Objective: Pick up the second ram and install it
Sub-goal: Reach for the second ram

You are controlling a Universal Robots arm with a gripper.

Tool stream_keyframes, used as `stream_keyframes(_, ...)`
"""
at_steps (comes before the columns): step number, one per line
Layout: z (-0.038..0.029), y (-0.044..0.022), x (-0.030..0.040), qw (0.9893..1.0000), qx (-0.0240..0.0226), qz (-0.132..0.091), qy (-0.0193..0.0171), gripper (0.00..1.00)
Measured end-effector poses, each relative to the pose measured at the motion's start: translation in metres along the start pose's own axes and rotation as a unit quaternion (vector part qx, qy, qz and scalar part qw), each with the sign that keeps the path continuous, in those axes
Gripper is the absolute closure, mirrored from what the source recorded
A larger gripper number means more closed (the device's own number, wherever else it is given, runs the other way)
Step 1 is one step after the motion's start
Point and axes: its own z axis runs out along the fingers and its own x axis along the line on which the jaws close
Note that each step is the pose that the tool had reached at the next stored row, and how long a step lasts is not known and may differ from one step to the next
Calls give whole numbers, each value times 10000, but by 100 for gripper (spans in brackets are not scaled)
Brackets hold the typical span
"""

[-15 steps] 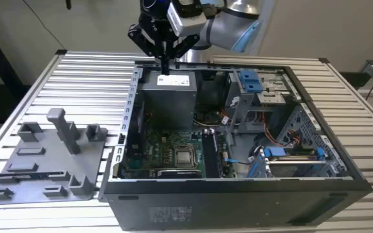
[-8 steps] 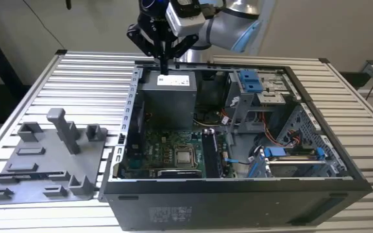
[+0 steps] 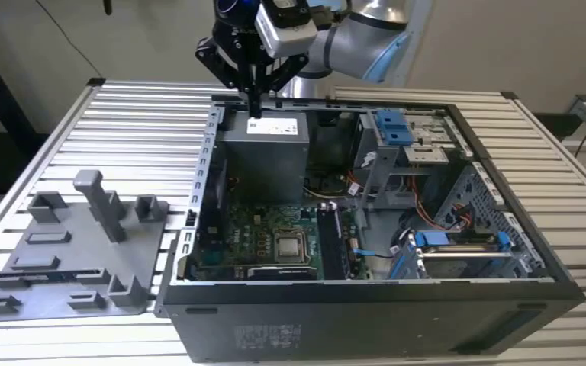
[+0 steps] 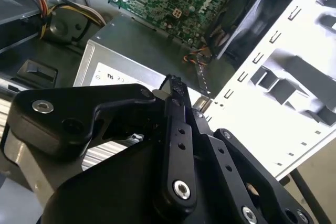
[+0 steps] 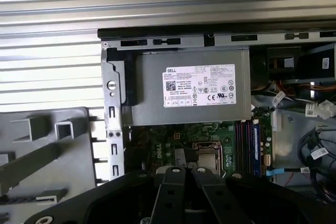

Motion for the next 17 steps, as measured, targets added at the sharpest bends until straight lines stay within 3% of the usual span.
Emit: stream_keyframes(17, 7, -1, 33, 10000, 2, 74, 2, 89)
